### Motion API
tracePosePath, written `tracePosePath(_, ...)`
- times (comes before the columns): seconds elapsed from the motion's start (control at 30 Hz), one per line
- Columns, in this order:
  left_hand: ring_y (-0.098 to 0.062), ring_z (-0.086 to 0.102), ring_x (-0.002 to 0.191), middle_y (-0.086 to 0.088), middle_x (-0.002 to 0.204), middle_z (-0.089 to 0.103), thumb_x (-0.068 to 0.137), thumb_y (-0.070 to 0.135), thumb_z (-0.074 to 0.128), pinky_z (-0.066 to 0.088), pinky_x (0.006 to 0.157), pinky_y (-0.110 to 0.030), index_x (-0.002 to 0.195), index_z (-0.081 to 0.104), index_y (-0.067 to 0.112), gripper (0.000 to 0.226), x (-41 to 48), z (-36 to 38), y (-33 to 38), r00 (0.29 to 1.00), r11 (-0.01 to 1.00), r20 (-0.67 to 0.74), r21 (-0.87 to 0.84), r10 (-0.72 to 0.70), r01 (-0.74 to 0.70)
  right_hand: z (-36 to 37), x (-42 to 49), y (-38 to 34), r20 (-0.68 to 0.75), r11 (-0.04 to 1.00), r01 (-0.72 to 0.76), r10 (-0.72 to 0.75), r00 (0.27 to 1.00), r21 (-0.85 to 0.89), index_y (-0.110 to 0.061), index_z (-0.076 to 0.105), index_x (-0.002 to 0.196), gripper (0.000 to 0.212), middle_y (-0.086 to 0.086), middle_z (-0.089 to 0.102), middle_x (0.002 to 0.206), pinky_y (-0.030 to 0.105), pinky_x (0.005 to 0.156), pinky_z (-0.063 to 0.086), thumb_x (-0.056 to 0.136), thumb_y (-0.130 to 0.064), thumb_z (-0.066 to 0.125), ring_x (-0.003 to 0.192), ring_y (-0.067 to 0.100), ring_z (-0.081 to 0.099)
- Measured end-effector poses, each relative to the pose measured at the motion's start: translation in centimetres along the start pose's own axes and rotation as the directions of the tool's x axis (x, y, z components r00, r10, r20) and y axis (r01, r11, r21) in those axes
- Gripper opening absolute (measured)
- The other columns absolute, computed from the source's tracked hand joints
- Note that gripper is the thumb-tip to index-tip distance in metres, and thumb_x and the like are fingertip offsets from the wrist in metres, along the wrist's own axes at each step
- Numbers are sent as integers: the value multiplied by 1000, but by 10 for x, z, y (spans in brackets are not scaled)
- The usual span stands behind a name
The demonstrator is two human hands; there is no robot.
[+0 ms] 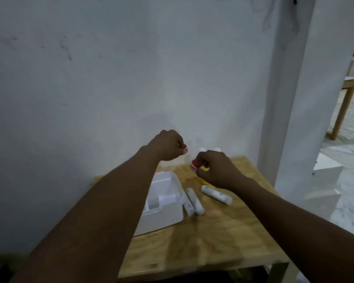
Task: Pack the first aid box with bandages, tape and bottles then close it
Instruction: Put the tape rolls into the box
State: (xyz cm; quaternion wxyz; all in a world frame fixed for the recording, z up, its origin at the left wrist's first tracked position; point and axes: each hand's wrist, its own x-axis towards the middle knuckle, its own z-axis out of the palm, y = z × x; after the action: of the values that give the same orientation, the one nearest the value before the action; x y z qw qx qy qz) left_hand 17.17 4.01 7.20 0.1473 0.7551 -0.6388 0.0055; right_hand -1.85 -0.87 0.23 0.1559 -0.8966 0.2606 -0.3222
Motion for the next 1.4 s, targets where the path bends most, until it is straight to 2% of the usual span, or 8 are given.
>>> tracePosePath(0.23,-7,60,76,9,76,66,82,36,82,40,62,-17,94,80,15,25,-66,-34,-97,983,978,-27,-109,-182,178,67,27,-90,149,994,104,-109,983,42,-24,68,89,19,-11,58,78,28,65,44,86,-42,65,74,10,55)
tracePosePath(0.4,-9,62,82,7,84,67,81,31,84,43,69,-19,99,81,14,25,-89,-26,-127,976,966,-17,-146,-218,213,99,36,-113,269,996,85,-79,960,-12,-20,71,98,23,-2,70,98,34,75,54,88,-39,63,88,17,64)
tracePosePath(0.57,-10,63,88,3,95,74,81,26,83,43,72,-19,102,80,15,24,-91,-16,-136,974,958,5,-177,-228,225,110,38,-116,384,981,147,-87,919,-129,-21,73,109,23,3,67,111,32,82,50,91,-31,64,100,21,61)
tracePosePath(0.77,-14,66,93,-1,101,76,81,26,83,47,75,-23,102,80,16,23,-89,-4,-133,976,956,35,-196,-215,218,111,39,-117,417,959,224,-134,899,-176,-20,73,111,23,6,63,115,31,82,46,92,-24,62,104,24,59)
tracePosePath(0.9,-15,68,94,-1,98,77,78,30,86,53,80,-27,99,81,18,25,-87,1,-131,972,951,81,-206,-218,231,104,39,-112,443,975,200,-139,886,-93,-23,76,109,24,3,64,114,25,76,39,91,-25,60,102,20,60)
tracePosePath(1.03,-13,68,94,0,99,78,78,29,86,50,77,-22,99,82,19,23,-87,7,-128,969,959,142,-172,-201,224,94,36,-105,396,985,155,-114,911,-75,-19,76,108,25,4,69,112,31,79,51,91,-24,58,94,19,62)
tracePosePath(1.17,-17,67,101,-1,106,77,81,27,83,47,81,-25,103,82,20,23,-89,13,-124,961,970,185,-87,-207,226,92,32,-98,386,989,132,-95,918,-70,-17,73,112,25,2,70,114,23,77,44,91,-18,59,88,11,57)
tracePosePath(1.4,-17,65,100,-2,113,76,86,33,77,49,82,-27,105,82,20,23,-92,22,-122,958,966,162,-65,-238,251,94,25,-93,388,994,98,-71,919,-50,-19,71,113,27,1,68,114,30,85,52,89,-22,59,93,14,59)
